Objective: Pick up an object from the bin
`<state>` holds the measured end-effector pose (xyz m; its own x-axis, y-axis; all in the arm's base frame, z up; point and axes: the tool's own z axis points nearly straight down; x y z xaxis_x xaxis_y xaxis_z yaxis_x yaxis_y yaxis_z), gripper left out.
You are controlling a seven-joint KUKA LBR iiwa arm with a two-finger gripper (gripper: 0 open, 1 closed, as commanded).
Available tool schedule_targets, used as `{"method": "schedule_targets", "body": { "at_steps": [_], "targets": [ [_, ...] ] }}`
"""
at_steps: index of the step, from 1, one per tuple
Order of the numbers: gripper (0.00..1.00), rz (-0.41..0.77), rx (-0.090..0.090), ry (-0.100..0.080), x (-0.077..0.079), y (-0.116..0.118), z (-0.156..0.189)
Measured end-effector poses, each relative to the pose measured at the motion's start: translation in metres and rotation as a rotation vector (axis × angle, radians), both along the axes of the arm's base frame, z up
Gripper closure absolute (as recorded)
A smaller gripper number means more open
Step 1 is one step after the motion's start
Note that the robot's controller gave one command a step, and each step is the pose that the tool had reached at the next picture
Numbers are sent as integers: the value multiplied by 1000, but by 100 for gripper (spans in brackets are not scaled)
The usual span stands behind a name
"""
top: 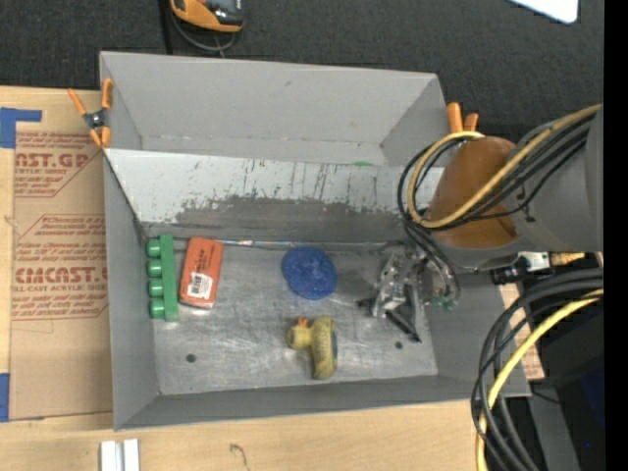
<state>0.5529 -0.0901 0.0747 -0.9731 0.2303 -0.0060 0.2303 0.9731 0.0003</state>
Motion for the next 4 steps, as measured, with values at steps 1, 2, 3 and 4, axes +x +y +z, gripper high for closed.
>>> {"method": "schedule_targets", "body": {
  "at_steps": [1, 2, 3, 4],
  "targets": [
    [100, 0, 0, 0, 0, 0, 0],
    [100, 19, 1, 4, 8, -8, 88],
    [100, 19, 1, 4, 8, -8, 88],
    [100, 40, 2, 11, 3, -1, 138]
  ]
}}
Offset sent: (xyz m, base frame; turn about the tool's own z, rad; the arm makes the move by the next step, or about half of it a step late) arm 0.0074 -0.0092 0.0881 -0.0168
